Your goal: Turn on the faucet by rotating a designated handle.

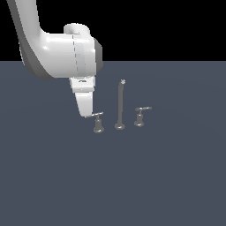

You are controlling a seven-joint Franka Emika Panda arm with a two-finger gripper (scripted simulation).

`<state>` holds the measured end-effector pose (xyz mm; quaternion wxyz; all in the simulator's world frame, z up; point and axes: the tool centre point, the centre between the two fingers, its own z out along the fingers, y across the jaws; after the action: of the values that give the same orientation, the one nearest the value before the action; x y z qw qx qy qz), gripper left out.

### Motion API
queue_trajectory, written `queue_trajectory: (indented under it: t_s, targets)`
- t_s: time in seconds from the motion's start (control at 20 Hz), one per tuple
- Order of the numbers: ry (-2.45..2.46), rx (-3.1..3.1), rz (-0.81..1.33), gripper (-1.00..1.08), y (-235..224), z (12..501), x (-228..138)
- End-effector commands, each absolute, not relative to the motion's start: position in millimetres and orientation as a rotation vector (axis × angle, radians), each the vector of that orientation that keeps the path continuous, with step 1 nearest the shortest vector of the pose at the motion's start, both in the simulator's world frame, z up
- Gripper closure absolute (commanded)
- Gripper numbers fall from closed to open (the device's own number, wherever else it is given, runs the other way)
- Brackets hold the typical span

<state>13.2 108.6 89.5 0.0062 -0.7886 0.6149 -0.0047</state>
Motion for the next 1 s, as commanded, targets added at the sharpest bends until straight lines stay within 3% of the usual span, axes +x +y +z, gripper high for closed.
queue_trajectory:
  t_s: [0.0,0.55,0.95]
  targets:
    - [1.928,-2.473,-0.007,1.08,105,89,3]
    - [1.898,-2.493,0.002,1.08,109,89,-24]
    - [1.92,-2.484,0.001,1.08,69,89,-37]
